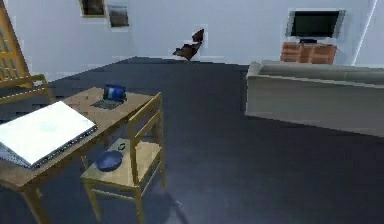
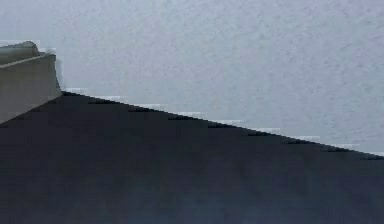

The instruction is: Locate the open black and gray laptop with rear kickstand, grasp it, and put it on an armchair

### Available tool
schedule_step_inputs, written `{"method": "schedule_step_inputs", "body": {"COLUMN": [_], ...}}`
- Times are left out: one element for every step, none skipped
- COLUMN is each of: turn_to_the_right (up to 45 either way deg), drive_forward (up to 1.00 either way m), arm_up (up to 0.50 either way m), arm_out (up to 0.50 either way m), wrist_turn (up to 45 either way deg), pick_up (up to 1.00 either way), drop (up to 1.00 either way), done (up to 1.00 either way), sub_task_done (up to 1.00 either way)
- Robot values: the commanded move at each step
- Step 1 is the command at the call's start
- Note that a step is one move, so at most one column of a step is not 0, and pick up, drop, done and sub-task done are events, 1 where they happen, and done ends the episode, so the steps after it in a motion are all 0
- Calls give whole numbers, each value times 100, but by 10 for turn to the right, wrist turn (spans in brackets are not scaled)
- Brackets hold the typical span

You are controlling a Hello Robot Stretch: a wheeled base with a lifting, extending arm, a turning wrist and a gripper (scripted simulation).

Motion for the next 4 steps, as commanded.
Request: {"method": "schedule_step_inputs", "body": {"turn_to_the_right": [210, 0, 0, -450], "drive_forward": [0, 55, 20, 0], "arm_up": [0, 0, 0, 0], "arm_out": [0, 0, 0, 0], "wrist_turn": [0, 0, 0, 0], "pick_up": [0, 0, 0, 0], "drop": [0, 0, 0, 0], "done": [0, 0, 0, 0], "sub_task_done": [0, 0, 0, 0]}}
